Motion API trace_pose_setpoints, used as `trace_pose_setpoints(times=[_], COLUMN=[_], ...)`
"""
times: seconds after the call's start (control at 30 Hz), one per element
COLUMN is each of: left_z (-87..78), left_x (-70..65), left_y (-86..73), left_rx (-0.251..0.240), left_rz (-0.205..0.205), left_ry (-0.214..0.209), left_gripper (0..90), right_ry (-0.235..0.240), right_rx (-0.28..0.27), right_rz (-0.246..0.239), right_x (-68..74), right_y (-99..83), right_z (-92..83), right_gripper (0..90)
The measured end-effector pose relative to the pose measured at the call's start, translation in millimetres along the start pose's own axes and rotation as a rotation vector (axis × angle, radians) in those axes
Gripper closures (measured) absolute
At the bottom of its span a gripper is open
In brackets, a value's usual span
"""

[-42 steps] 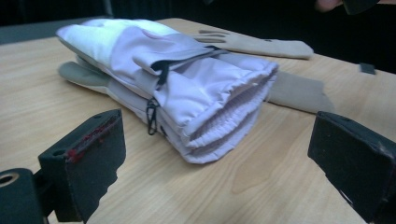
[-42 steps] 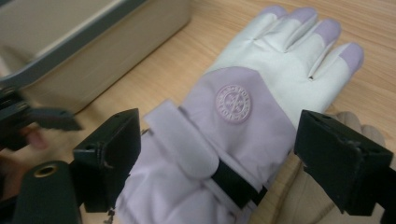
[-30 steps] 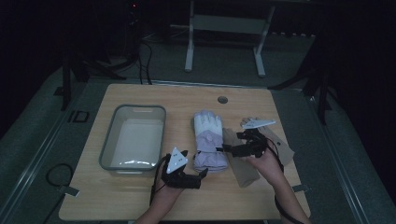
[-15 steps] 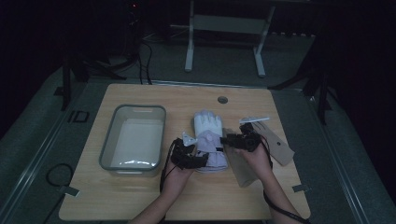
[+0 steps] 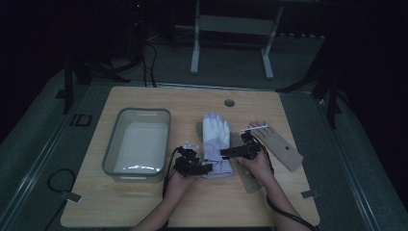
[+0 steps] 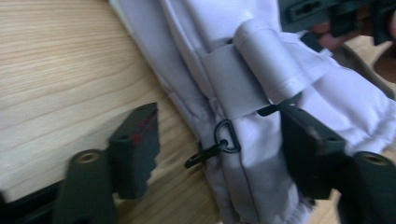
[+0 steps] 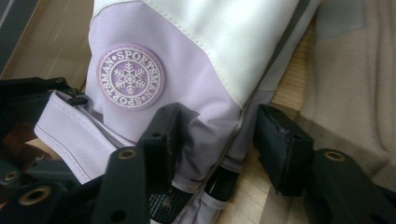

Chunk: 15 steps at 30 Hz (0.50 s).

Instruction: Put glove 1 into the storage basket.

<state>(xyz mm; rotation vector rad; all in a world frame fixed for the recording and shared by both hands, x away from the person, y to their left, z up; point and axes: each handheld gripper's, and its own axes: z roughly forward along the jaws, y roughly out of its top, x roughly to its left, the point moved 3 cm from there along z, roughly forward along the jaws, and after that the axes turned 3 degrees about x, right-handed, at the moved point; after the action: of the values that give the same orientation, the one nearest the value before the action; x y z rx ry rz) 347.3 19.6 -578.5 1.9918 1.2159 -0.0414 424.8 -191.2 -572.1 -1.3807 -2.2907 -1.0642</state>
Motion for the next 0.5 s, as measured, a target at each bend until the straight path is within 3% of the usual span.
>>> trace_pose_setpoints(times=[0.1,0.2,0.27,0.33,0.5], left_z=[0.4,-1.3,-1.9,-3.3,-7.3], left_x=[-1.2,-5.8,-7.0,-8.3,-8.6], left_y=[0.0,0.5,0.9,1.9,5.7], left_rx=[0.002,0.001,0.002,0.008,0.028], left_rz=[0.008,0.032,0.036,0.038,0.030], left_ry=[-0.019,0.002,0.005,0.007,-0.017], left_gripper=[49.2,59.6,65.6,68.7,73.0], right_ry=[-0.016,-0.098,-0.115,-0.172,-0.205], right_rx=[-0.007,-0.027,-0.033,-0.051,-0.059], right_rz=[-0.039,-0.109,-0.120,-0.157,-0.164], right_x=[4.1,14.4,16.9,24.0,31.4], right_y=[-0.6,-2.6,-3.1,-4.3,-3.8], right_z=[0.4,-1.3,-1.3,-1.3,-3.7], right_gripper=[66.4,74.6,75.8,77.1,78.5])
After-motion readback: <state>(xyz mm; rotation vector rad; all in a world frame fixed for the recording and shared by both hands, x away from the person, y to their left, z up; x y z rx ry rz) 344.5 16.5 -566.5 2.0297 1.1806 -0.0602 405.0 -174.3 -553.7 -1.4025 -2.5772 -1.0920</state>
